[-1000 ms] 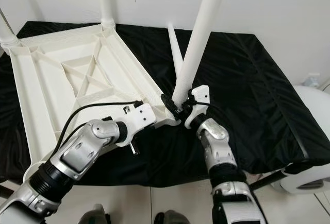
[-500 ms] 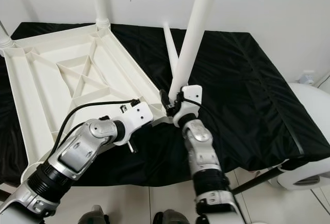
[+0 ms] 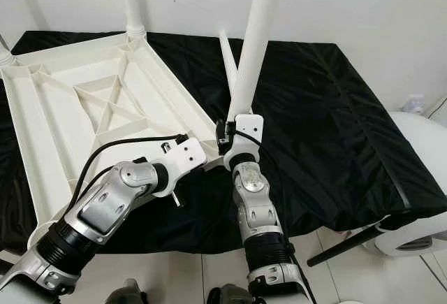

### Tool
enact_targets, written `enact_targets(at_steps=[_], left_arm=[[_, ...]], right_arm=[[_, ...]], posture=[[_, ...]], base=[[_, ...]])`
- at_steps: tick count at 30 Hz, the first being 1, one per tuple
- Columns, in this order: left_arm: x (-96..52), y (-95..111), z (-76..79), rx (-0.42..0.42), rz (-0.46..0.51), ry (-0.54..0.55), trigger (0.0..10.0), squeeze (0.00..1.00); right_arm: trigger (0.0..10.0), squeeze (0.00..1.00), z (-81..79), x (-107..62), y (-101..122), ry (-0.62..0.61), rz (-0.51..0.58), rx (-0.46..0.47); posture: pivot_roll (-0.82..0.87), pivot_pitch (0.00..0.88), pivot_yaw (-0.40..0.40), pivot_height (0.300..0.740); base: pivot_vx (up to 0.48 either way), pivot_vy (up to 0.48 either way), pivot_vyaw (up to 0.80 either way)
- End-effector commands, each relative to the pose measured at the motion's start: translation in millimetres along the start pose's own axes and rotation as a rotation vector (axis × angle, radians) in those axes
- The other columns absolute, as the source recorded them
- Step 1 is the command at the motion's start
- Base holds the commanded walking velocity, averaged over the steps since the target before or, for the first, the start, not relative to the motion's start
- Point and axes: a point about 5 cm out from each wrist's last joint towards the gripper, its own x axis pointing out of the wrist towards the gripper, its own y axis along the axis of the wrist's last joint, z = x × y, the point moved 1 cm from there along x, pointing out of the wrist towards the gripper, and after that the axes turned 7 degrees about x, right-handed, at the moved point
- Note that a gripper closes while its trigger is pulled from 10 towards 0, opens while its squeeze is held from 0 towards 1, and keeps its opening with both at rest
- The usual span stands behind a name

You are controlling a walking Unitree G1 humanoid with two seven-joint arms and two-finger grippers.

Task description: Building children table

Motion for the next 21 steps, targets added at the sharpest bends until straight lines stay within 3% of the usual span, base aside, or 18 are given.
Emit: enact_targets(at_steps=[1, 2, 3, 4, 5, 11, 12, 13, 14, 17, 21], left_arm=[[1.8, 18.1, 6.2, 0.056, 0.065, -0.02, 10.0, 0.0], [1.8, 18.0, 6.3, 0.057, 0.065, -0.02, 10.0, 0.0], [1.8, 17.9, 6.2, 0.058, 0.065, -0.02, 10.0, 0.0], [1.8, 17.9, 6.2, 0.058, 0.065, -0.02, 10.0, 0.0], [2.0, 18.1, 6.1, 0.058, 0.065, -0.02, 10.0, 0.0], [2.9, 18.0, 6.1, 0.059, 0.066, -0.021, 10.0, 0.0], [3.0, 18.1, 6.3, 0.061, 0.066, -0.022, 10.0, 0.0], [3.0, 18.1, 6.3, 0.061, 0.066, -0.022, 10.0, 0.0], [3.0, 18.4, 6.6, 0.063, 0.067, -0.023, 10.0, 0.0], [3.0, 18.6, 6.5, 0.064, 0.067, -0.023, 10.0, 0.0], [2.9, 18.6, 6.3, 0.068, 0.067, -0.024, 10.0, 0.0]], right_arm=[[10.0, 0.0, -20.7, -2.6, -4.2, 0.069, -0.024, -0.009], [10.0, 0.0, -20.8, -3.5, -4.6, 0.067, -0.027, -0.01], [10.0, 0.18, -19.8, -4.6, -5.5, 0.062, -0.031, -0.01], [10.0, 0.18, -19.8, -4.6, -5.5, 0.062, -0.031, -0.01], [10.0, 1.0, -16.1, -7.5, -5.7, 0.07, -0.03, 0.005], [10.0, 1.0, -4.7, -7.9, -0.4, 0.11, -0.006, 0.003], [10.0, 0.35, 1.0, -7.0, 4.0, 0.142, 0.007, 0.007], [10.0, 0.35, 1.0, -7.0, 4.0, 0.142, 0.007, 0.007], [10.0, 0.0, 8.5, -5.6, 10.1, 0.191, 0.023, 0.003], [10.0, 0.0, 11.1, -5.0, 11.6, 0.212, 0.024, -0.001], [10.0, 0.0, 27.8, -2.6, 21.9, 0.356, 0.033, -0.023]], posture=[[0.04, 0.0, -0.077, 0.74], [0.04, 0.0, -0.077, 0.74], [0.04, 0.0, -0.077, 0.74], [0.04, 0.0, -0.077, 0.74], [0.05, 0.0, -0.077, 0.74], [0.04, 0.0, -0.077, 0.74], [0.04, 0.0, -0.077, 0.74], [0.04, 0.0, -0.077, 0.74], [0.04, 0.0, -0.076, 0.74], [0.04, 0.0, -0.076, 0.74], [0.05, 0.0, -0.076, 0.74]], base=[[0.0, 0.0, 0.0], [0.0, 0.0, 0.0], [0.0, 0.0, 0.0], [0.0, 0.0, 0.0], [0.0, 0.0, 0.0], [0.0, 0.0, 0.0], [0.0, 0.0, 0.0], [0.0, 0.0, 0.0], [0.0, 0.0, 0.0], [0.0, 0.0, 0.0], [0.0, 0.0, 0.0]])
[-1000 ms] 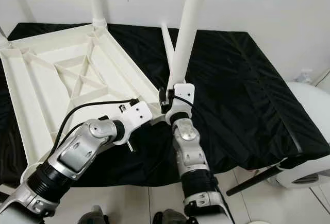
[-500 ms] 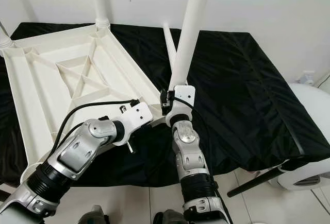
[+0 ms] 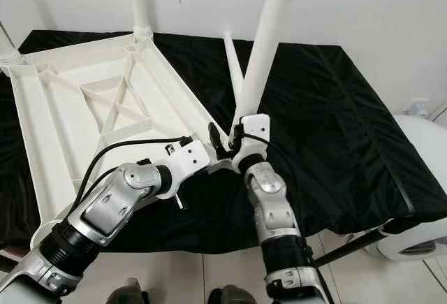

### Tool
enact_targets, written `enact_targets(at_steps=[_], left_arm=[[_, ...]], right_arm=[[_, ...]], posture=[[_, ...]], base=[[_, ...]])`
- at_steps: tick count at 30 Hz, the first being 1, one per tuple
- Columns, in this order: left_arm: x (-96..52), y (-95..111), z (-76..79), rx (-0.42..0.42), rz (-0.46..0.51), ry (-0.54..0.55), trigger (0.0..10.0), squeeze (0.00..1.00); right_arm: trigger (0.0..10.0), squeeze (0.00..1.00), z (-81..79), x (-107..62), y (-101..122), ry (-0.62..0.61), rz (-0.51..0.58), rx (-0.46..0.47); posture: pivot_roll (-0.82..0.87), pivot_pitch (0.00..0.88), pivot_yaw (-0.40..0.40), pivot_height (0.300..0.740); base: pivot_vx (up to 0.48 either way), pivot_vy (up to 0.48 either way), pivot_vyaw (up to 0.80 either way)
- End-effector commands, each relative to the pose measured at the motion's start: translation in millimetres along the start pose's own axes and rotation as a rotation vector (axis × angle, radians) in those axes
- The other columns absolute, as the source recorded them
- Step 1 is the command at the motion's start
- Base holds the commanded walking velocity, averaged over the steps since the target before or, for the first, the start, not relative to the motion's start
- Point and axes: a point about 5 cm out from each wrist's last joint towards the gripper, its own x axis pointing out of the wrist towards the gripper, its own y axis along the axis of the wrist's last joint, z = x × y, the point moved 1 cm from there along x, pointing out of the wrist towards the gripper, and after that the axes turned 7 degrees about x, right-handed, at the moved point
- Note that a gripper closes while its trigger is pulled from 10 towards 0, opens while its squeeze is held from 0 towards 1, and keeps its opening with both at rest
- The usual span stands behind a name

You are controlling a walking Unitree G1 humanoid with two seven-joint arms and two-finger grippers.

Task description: Building children table

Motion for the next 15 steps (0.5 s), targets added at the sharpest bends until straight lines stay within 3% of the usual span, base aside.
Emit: enact_targets(at_steps=[1, 7, 15], left_arm=[[0.5, 15.4, 2.8, 0.064, 0.057, -0.011, 10.0, 0.0], [0.4, 15.1, 3.2, 0.067, 0.055, -0.014, 10.0, 0.0], [-0.3, 15.6, 2.2, 0.07, 0.055, -0.014, 10.0, 0.0]], right_arm=[[10.0, 0.0, 7.2, -1.9, 5.0, 0.099, 0.009, -0.001], [10.0, 0.0, 22.8, -8.0, 8.2, 0.276, -0.033, 0.014], [10.0, 0.0, 40.1, -11.0, 1.1, 0.384, -0.139, -0.02]], posture=[[0.05, 0.0, -0.074, 0.74], [0.05, 0.0, -0.071, 0.74], [0.06, 0.0, -0.065, 0.74]], base=[[0.0, 0.0, 0.0], [0.0, 0.0, 0.0], [0.0, 0.0, 0.0]])
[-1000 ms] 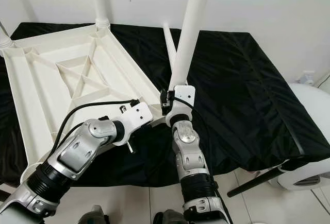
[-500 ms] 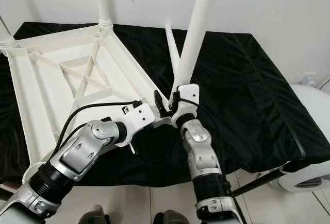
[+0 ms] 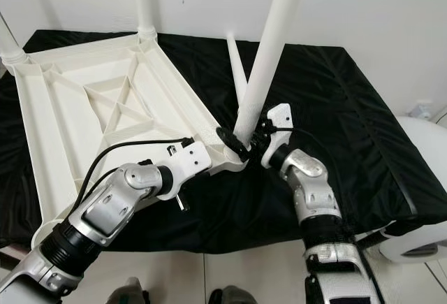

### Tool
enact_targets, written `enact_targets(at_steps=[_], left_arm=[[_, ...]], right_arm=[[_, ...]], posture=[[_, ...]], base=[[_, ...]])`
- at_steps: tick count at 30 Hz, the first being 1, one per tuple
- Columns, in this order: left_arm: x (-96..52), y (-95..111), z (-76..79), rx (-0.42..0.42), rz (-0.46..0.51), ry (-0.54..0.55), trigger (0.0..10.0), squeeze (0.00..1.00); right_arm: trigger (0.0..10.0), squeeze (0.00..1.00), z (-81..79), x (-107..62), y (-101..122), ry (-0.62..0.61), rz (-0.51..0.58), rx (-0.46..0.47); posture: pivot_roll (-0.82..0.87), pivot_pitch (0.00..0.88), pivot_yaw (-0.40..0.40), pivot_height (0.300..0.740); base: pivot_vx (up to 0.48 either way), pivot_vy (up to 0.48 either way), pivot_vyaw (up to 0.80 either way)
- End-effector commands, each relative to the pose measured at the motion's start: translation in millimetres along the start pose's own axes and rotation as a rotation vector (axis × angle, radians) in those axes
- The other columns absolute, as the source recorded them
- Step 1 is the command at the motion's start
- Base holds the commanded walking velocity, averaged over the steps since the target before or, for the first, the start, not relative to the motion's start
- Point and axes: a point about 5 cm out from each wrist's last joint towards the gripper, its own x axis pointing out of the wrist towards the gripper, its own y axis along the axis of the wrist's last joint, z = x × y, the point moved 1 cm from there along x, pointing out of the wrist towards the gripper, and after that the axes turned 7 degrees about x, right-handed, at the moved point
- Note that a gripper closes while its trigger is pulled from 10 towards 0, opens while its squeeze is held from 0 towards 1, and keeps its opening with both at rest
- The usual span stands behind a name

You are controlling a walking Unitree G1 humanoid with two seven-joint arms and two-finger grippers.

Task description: Building children table

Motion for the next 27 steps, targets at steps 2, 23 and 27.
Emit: enact_targets(at_steps=[2, 23, 27], left_arm=[[-0.4, 15.1, 1.5, 0.065, 0.053, -0.008, 10.0, 0.0], [-0.8, 15.8, 0.5, 0.067, 0.054, -0.005, 10.0, 0.0], [-1.0, 16.0, -0.1, 0.065, 0.054, -0.004, 10.0, 0.0]], right_arm=[[10.0, 0.0, 2.2, -0.5, -1.0, 0.032, -0.02, -0.016], [10.0, 0.0, 13.7, -1.6, -1.8, 0.036, -0.036, -0.037], [10.0, 0.0, 10.3, -0.4, -3.0, 0.043, -0.028, -0.026]], posture=[[0.06, 0.0, -0.065, 0.74], [0.05, 0.0, -0.064, 0.74], [0.05, 0.0, -0.062, 0.74]], base=[[0.0, 0.0, 0.0], [0.0, 0.0, 0.0], [0.0, 0.0, 0.0]])
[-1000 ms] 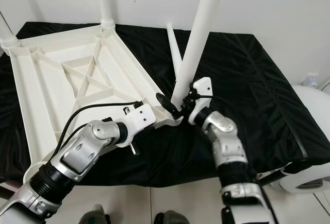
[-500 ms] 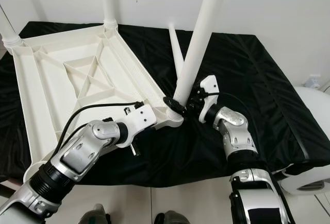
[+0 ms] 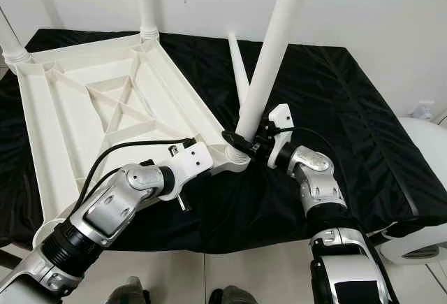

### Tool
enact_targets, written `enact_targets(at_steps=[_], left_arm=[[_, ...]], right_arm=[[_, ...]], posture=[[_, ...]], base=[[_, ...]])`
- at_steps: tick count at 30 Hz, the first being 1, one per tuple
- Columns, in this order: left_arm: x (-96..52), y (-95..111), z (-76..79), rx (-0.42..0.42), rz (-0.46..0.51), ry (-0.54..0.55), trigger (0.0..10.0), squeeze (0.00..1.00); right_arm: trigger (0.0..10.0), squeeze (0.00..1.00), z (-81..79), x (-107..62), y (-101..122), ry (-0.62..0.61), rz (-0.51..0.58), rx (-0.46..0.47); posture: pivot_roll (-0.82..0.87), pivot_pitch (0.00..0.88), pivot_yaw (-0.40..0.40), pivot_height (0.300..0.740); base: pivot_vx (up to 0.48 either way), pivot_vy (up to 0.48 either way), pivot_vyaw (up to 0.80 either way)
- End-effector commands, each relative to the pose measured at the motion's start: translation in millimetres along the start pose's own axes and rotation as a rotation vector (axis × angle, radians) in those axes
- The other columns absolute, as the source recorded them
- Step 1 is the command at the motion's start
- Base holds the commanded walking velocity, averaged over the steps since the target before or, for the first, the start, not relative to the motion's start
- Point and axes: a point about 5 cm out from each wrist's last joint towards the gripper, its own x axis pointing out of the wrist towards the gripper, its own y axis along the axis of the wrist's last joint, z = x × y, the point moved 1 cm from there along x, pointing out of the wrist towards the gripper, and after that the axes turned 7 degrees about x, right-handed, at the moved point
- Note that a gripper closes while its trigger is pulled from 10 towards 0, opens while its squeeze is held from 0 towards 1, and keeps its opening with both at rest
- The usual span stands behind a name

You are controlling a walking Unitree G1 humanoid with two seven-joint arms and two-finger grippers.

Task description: Building children table

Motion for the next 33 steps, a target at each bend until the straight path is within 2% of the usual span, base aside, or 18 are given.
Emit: enact_targets(at_steps=[1, 11, 12, 15, 19, 23, 26, 27, 30, 33], left_arm=[[-2.2, 14.7, -2.5, 0.056, 0.052, 0.006, 10.0, 0.0], [-1.3, 15.7, -1.4, 0.054, 0.055, 0.001, 10.0, 0.0], [-0.7, 15.7, -0.4, 0.052, 0.056, 0.0, 10.0, 0.0], [0.0, 16.0, 0.3, 0.05, 0.058, -0.002, 10.0, 0.0], [2.1, 18.0, 1.4, 0.049, 0.064, -0.004, 10.0, 0.0], [2.3, 18.2, 1.5, 0.048, 0.066, -0.004, 10.0, 0.0], [2.1, 18.0, 1.9, 0.046, 0.066, -0.004, 10.0, 0.0], [2.0, 18.0, 2.3, 0.044, 0.066, -0.004, 10.0, 0.0], [2.1, 18.1, 2.3, 0.042, 0.067, -0.003, 10.0, 0.0], [2.3, 18.3, 2.3, 0.041, 0.068, -0.002, 10.0, 0.0]], right_arm=[[10.0, 0.0, 0.9, -2.5, -3.6, -0.034, 0.0, 0.023], [10.0, 0.0, -6.9, 3.0, -1.5, -0.083, 0.051, 0.045], [10.0, 0.0, -8.7, 6.2, -2.5, -0.132, 0.056, 0.048], [10.0, 0.0, -8.5, 8.5, -3.7, -0.172, 0.059, 0.058], [10.0, 0.0, -3.1, 17.3, -7.1, -0.344, 0.042, 0.064], [10.0, 0.0, -6.1, 23.0, -5.0, -0.399, 0.06, 0.078], [10.0, 0.0, -13.1, 29.8, -3.2, -0.431, 0.078, 0.1], [10.0, 0.0, -20.6, 36.9, -3.4, -0.486, 0.088, 0.132], [10.0, 0.0, -25.8, 41.6, -5.9, -0.544, 0.081, 0.153], [10.0, 0.0, -32.9, 47.4, -8.4, -0.6, 0.072, 0.146]], posture=[[0.05, 0.0, -0.061, 0.74], [0.04, 0.0, -0.063, 0.74], [0.03, 0.0, -0.062, 0.74], [0.03, 0.0, -0.062, 0.74], [0.03, 0.0, -0.064, 0.74], [0.03, 0.0, -0.065, 0.74], [0.03, 0.0, -0.068, 0.74], [0.03, 0.0, -0.071, 0.74], [0.03, 0.0, -0.072, 0.74], [0.03, 0.0, -0.072, 0.74]], base=[[0.0, 0.0, 0.0], [0.0, 0.0, 0.0], [0.0, 0.0, 0.0], [0.0, 0.0, 0.0], [0.0, 0.0, 0.0], [0.0, 0.0, 0.0], [0.0, 0.0, 0.0], [0.0, 0.0, 0.0], [0.0, 0.0, 0.0], [0.0, 0.0, 0.0]])
